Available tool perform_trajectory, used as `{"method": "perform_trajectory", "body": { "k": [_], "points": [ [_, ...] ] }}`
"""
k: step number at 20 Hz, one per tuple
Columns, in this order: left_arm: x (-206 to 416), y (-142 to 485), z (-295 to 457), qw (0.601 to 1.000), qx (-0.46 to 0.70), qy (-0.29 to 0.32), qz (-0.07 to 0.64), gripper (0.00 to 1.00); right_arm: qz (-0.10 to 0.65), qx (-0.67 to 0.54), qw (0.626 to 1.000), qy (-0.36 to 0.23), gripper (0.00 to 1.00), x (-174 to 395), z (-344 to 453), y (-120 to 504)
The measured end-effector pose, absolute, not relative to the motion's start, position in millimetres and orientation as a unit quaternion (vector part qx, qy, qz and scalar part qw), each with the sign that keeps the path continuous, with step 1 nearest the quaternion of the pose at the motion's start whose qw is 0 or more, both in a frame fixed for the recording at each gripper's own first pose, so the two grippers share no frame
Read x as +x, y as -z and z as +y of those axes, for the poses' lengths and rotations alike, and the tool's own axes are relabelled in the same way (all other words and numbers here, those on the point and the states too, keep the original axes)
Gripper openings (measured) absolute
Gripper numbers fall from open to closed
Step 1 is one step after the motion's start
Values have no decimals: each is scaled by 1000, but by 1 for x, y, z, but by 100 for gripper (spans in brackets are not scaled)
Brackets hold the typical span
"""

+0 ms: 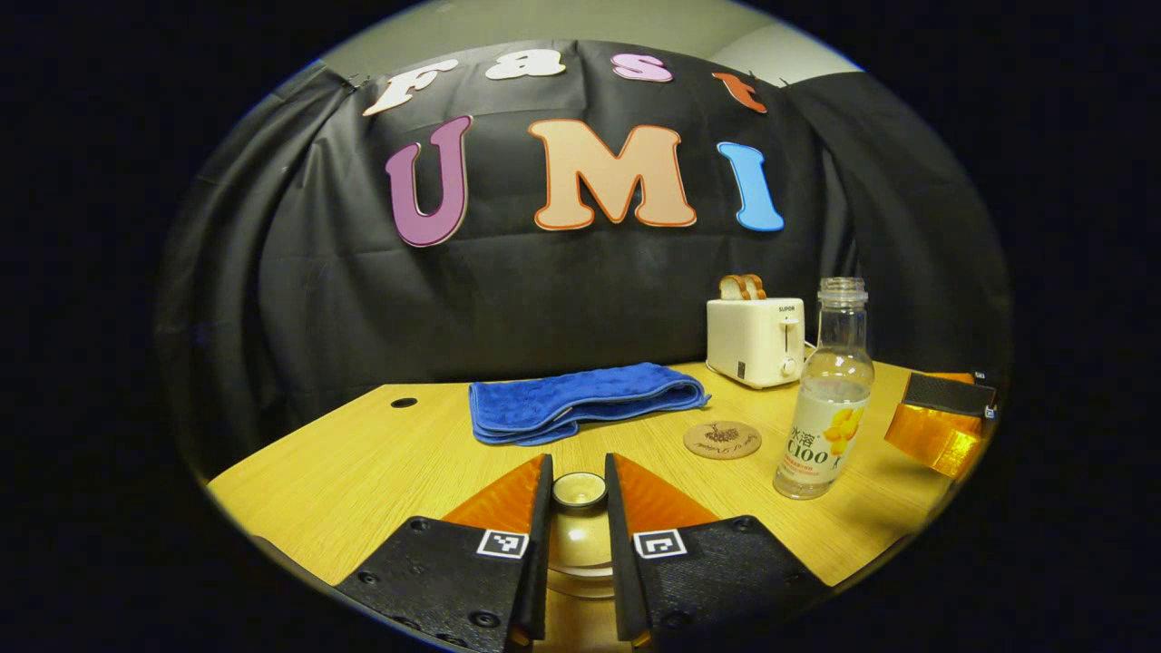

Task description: Open the teacup lid with one hand, grasp the water bottle and pour water into the teacup with the other hand; after pouring, place the water bottle on the coaster and then close the teacup lid.

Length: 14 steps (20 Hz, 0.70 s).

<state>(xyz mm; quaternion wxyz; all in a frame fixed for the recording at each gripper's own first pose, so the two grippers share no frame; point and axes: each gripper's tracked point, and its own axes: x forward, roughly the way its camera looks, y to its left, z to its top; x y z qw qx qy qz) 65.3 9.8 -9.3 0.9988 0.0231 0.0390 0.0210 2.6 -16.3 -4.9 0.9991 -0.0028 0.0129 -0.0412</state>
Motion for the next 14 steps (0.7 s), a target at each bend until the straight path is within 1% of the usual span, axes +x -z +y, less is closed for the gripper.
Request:
{"method": "perform_trajectory", "body": {
  "k": [1,2,4,5,6,7,10,11,14],
  "points": [
    [65,7,12,999,17,-24,33,27,12,-3,999,41,82,3,-16,5],
    [64,7,14,999,10,-28,29,28,14,-2,999,39,82,6,-15,6],
    [62,5,16,999,6,-33,18,28,16,-2,999,36,89,12,-15,7],
    [61,2,15,999,8,-33,12,28,17,-2,999,37,89,16,-16,8],
    [62,1,15,999,8,-31,9,28,18,-1,999,38,86,21,-17,8],
    [62,1,15,999,8,-30,8,28,19,-2,999,40,89,24,-18,9],
    [60,0,20,999,9,-31,3,28,30,-1,999,41,83,34,-18,13],
    [58,0,22,999,10,-32,4,28,36,-1,999,41,86,37,-19,15],
    [55,0,31,999,10,-35,3,28,55,-1,997,47,86,45,-22,21]
  ]
}}
